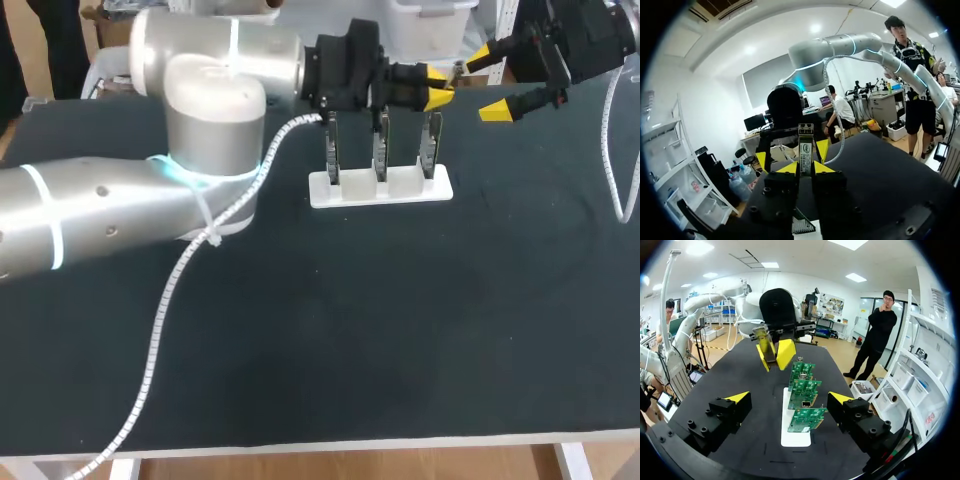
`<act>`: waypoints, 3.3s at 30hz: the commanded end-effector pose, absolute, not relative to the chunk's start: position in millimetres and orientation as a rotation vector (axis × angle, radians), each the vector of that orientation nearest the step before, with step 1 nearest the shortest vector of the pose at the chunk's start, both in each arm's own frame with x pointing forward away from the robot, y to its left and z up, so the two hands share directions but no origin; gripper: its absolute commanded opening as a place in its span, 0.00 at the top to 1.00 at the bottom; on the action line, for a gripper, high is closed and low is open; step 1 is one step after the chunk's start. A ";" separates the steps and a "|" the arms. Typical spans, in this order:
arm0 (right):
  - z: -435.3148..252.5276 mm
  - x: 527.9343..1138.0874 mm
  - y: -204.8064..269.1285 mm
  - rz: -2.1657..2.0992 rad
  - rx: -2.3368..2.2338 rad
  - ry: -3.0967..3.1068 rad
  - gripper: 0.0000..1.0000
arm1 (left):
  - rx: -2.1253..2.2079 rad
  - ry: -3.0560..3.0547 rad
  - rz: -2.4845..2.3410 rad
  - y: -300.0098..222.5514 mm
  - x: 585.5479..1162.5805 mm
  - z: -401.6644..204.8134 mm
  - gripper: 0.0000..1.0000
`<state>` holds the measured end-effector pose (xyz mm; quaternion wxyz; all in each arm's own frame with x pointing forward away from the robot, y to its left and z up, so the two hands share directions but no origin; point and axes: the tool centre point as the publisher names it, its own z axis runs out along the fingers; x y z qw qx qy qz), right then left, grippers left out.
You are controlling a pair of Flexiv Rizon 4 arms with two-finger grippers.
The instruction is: Pick up the optical module with the left hand, and insert it into the network port with the right hand.
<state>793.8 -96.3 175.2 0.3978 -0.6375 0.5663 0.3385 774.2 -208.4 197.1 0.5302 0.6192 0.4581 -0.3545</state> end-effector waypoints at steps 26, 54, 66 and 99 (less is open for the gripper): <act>175.6 792.3 -96.2 0.853 -1.613 1.436 0.00 | 1.473 1.033 -0.972 -227.8 796.0 192.4 1.00; 175.6 792.3 -96.2 0.853 -1.613 1.436 0.00 | 1.489 1.010 -0.973 -230.6 798.2 193.7 1.00; 175.6 792.3 -96.2 0.853 -1.613 1.436 0.00 | 1.477 1.017 -0.974 -224.2 797.1 192.4 1.00; 175.6 792.3 -96.2 0.853 -1.613 1.436 0.00 | 1.449 1.156 -1.031 -214.7 801.9 183.9 1.00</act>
